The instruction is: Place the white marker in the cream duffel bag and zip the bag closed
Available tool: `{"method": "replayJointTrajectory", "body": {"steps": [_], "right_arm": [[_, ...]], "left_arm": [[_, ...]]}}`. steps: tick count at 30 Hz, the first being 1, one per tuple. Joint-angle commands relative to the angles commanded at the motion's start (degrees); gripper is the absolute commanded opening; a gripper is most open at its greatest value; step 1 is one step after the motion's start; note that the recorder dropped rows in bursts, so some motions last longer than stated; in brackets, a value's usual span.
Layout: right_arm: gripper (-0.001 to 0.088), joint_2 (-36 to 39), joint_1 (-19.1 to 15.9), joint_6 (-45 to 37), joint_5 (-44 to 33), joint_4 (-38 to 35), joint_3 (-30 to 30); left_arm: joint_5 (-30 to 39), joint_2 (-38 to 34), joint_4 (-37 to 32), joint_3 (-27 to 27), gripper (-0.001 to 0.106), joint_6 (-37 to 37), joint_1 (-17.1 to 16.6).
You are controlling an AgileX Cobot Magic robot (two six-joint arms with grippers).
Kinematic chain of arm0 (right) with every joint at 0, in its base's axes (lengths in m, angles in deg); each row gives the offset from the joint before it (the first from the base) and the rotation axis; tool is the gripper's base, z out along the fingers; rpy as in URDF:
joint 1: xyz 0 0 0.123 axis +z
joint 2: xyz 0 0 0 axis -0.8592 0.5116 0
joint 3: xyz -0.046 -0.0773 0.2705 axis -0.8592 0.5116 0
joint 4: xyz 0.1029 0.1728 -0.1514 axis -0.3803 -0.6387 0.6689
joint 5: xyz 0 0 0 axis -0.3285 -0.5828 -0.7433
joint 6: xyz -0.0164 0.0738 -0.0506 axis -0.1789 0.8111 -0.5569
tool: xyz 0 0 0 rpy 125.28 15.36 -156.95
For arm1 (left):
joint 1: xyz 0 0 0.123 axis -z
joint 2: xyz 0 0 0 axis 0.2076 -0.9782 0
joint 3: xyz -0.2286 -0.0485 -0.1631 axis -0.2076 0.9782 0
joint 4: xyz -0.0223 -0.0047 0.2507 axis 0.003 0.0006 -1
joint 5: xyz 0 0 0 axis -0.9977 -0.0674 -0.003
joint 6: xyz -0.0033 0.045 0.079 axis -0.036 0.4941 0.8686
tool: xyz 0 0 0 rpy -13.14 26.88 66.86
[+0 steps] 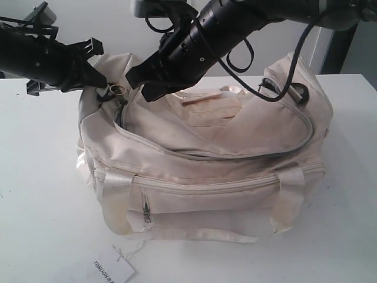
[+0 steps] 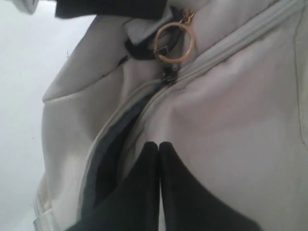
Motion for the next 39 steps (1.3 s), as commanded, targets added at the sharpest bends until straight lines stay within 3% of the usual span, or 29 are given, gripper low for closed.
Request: {"method": "replayJointTrajectory", "body": {"steps": [7,10,16,18,26,36,39], "right_arm": [[0.0003,1.27,0.0,1.52,6.89,-1.13,0.0],[0.006,1.87,0.0,1.52,9.15,-4.0,0.0],[0.023,1.95,0.88,1.33,11.81,-8.2,0.0],[0.0246,2.23,1.49,1.33,11.81,-8.2,0.0],[0.0248,4.75,3.81,-0.7,12.82,-8.31,0.0],[0.0259,5.81,3.95,-2.7,15.26,-7.41,0.0],[0.0403,5.91,4.07,-2.7,15.26,-7.63,0.0]], "left_arm": [[9.42,0.0,12.56,0.0,0.0,10.93,-4.07],[12.15,0.0,15.59,0.0,0.0,15.16,-4.94],[12.83,0.0,15.71,0.0,0.0,15.28,-5.18],[12.82,0.0,15.71,0.0,0.0,15.47,-5.18],[13.38,0.0,15.71,0.0,0.0,16.05,-5.18],[13.46,0.0,15.71,0.0,0.0,16.1,-5.18],[13.46,0.0,15.71,0.0,0.0,16.1,-5.18]]}}
